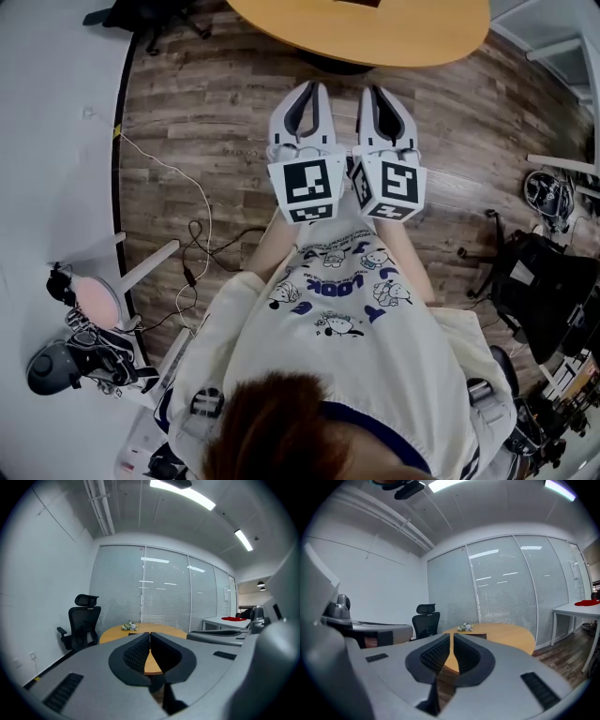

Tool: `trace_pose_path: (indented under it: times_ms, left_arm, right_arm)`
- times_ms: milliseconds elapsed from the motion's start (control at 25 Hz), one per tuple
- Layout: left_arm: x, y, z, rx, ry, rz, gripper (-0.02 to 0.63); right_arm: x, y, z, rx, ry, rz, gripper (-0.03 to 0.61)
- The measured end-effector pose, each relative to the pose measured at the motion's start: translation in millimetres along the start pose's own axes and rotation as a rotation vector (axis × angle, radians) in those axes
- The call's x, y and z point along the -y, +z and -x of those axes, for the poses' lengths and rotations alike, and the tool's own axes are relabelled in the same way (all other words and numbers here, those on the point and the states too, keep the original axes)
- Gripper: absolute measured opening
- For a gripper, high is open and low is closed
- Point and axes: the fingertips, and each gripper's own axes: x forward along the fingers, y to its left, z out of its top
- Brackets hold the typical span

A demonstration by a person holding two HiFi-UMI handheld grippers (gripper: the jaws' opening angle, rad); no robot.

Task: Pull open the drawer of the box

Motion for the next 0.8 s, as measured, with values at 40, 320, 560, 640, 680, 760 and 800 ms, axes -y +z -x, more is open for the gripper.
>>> trace_pose_path:
  times_ms: [40, 320, 560, 640, 680, 760, 800]
  left_arm:
    - [2, -1, -2, -0.001, 0.008, 0.003, 0.021]
    - [13, -7, -12, -0.014, 0.040, 0.011, 0.021]
    - [14, -8, -18, -0.023, 0.059, 0.005, 0.021]
    - [11, -10, -21, -0.033, 0.062, 0.005, 0.021]
    - [10, -11, -23, -0.037, 0.062, 0.006, 0.021]
    - [8, -11, -29, -0.040, 0.060, 0.007, 0.021]
    - [8, -12, -32, -0.041, 0.058, 0.006, 0.021]
  right_arm:
    - [3, -1, 0, -0.002, 0.007, 0.000, 0.043]
    - [18, -8, -5, -0.022, 0.040, -0.002, 0.043]
    - [23, -9, -13, -0.031, 0.055, -0.005, 0.043]
    - [22, -10, -18, -0.035, 0.059, -0.011, 0.043]
    - [22, -10, -20, -0.036, 0.062, -0.014, 0.043]
    - [23, -11, -25, -0.037, 0.063, -0.016, 0.043]
    - [24, -11, -27, -0.039, 0.062, -0.016, 0.043]
